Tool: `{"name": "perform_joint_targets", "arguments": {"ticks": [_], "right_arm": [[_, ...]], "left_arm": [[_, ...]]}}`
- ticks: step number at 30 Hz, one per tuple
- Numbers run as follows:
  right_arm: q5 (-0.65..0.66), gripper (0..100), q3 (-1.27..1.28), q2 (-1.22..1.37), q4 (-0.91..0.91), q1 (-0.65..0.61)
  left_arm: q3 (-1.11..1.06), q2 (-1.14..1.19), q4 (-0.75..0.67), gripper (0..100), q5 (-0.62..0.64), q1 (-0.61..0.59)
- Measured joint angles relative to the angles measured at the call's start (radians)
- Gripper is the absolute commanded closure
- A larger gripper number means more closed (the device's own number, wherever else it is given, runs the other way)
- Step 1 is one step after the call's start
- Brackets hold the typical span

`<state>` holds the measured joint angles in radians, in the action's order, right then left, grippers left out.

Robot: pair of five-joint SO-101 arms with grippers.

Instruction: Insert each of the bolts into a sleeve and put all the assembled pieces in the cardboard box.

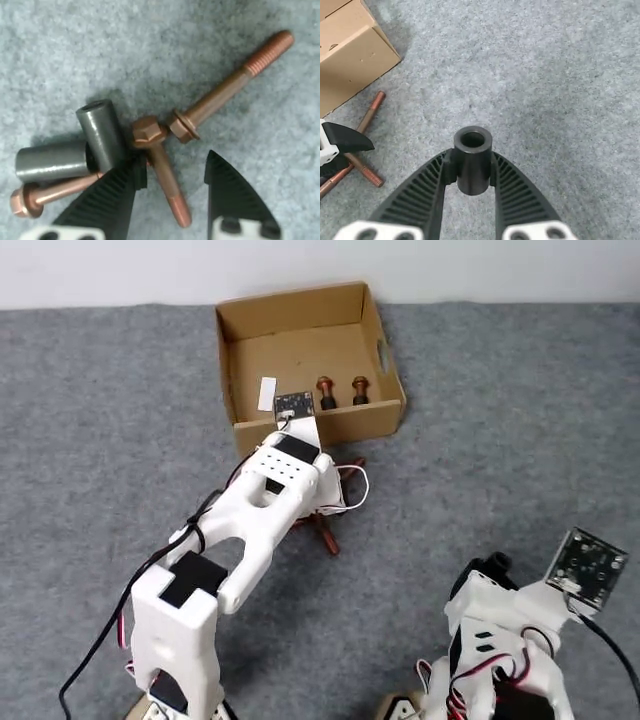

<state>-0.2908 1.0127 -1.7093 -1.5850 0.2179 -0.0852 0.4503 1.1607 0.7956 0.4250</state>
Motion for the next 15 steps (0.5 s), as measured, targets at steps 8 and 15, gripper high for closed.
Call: {"name": "perform_joint_targets", "arguments": {"ticks": [8,15], "right_arm": [[0.0,99.1,0.017,0.002,0.009,-0.002],[0.0,99.1,0.017,0.002,0.009,-0.002]], "left_arm": [[0.025,0.017,-0.002,96,0.0,-0.002],[0.026,0.017,-0.002,99,-0.002,0.003]]}}
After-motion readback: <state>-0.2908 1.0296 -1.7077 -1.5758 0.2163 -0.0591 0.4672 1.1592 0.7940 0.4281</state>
